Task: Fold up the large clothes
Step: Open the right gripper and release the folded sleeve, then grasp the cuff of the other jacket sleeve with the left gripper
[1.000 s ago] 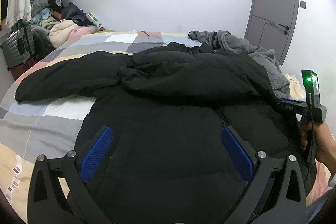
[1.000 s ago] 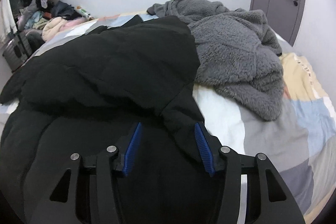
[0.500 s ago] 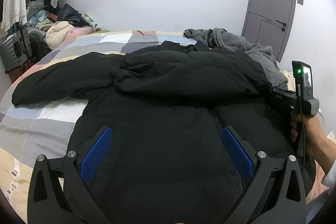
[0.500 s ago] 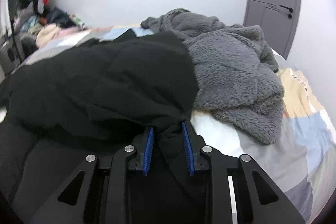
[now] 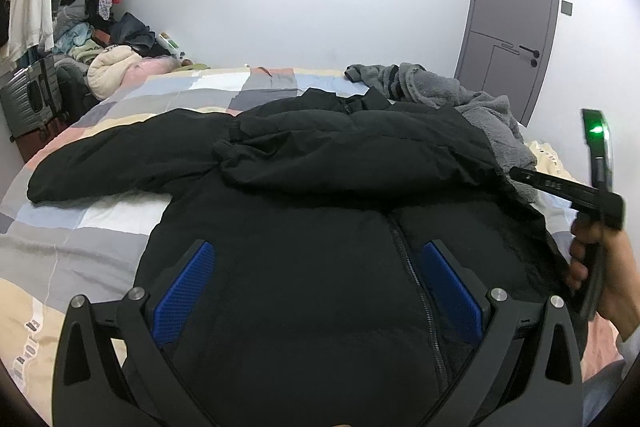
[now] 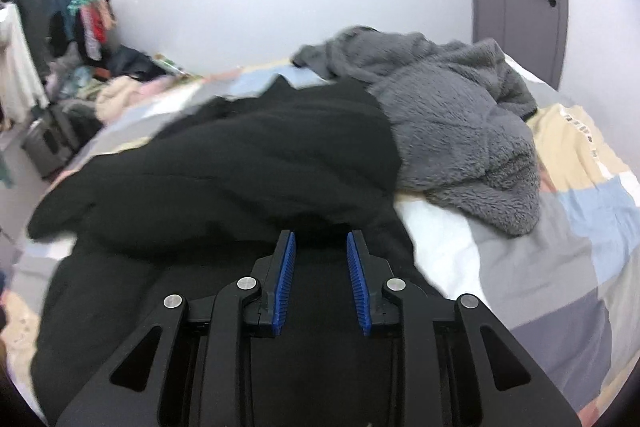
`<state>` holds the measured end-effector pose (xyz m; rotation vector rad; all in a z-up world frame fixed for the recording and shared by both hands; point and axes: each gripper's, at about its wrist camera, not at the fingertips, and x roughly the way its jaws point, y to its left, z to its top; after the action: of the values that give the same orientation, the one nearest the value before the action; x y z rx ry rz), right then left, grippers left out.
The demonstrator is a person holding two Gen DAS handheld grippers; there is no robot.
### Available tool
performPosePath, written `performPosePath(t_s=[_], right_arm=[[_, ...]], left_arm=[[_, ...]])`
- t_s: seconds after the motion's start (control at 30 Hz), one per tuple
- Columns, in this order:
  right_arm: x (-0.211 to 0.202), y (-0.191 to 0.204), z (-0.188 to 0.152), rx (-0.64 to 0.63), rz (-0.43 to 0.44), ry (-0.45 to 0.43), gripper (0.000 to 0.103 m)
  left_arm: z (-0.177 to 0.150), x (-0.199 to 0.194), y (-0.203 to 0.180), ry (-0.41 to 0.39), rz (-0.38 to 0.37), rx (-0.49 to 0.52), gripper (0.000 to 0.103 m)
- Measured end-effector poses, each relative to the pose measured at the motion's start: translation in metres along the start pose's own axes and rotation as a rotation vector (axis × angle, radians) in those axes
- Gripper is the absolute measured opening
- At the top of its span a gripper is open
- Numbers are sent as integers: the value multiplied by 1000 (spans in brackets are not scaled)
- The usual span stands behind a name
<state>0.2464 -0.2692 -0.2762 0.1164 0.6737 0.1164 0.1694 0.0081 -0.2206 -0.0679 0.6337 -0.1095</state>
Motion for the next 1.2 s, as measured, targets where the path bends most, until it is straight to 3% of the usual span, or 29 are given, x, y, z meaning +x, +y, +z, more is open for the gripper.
performPosePath(t_s=[0.33, 0.63, 0.77, 0.97, 1.1, 1.2], right_arm=[[-96, 50, -39, -60, 105, -104, 24], [-148, 65, -89, -29, 188, -144, 24], [-149, 69, -91, -50, 187, -171, 25], [-137, 68, -94, -44, 199, -137, 25], [-127, 71, -94, -48, 186, -114, 25], [-116, 74, -94, -43, 170, -80, 25]], left_arm=[[-2, -26, 0, -28, -14, -13, 103], [7, -30, 44, -20, -17, -102, 103], [28, -19, 91, 12, 3, -156, 103], [60, 17, 216, 72, 14, -353, 103], [66, 40, 306, 52, 57, -524, 103], [53, 58, 369, -4, 89, -660, 103]])
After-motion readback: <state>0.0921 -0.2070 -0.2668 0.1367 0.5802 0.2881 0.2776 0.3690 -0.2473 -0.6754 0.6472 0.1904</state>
